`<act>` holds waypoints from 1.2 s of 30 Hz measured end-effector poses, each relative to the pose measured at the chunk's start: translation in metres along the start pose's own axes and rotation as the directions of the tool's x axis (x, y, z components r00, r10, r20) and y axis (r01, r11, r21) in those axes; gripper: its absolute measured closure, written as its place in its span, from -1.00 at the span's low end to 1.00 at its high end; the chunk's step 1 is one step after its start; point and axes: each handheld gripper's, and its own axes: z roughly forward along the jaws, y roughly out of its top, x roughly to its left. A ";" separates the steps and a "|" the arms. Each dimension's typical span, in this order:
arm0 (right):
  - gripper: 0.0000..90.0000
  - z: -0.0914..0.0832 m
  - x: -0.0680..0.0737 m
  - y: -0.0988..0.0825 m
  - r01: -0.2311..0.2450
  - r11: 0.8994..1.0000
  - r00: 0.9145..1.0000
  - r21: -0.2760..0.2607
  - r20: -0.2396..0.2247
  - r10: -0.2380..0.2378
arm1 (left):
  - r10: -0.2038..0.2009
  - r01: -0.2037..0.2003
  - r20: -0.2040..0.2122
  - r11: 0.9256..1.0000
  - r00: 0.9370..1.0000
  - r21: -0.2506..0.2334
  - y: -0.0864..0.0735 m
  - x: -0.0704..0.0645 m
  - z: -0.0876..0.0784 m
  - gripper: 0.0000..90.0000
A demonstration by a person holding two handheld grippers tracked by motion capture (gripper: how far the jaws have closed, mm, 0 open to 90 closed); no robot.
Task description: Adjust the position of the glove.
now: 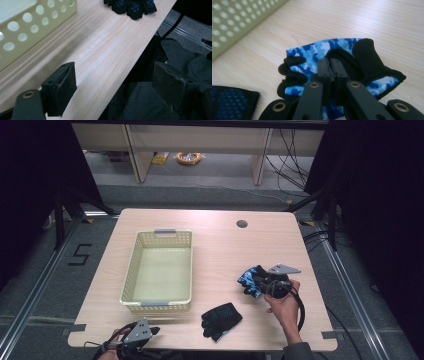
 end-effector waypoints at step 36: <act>0.94 -0.028 0.122 -0.042 -0.021 0.998 0.974 -0.057 -0.225 0.008 | 0.046 -0.046 -0.013 0.999 0.999 0.023 0.001 0.004 -0.003 -0.59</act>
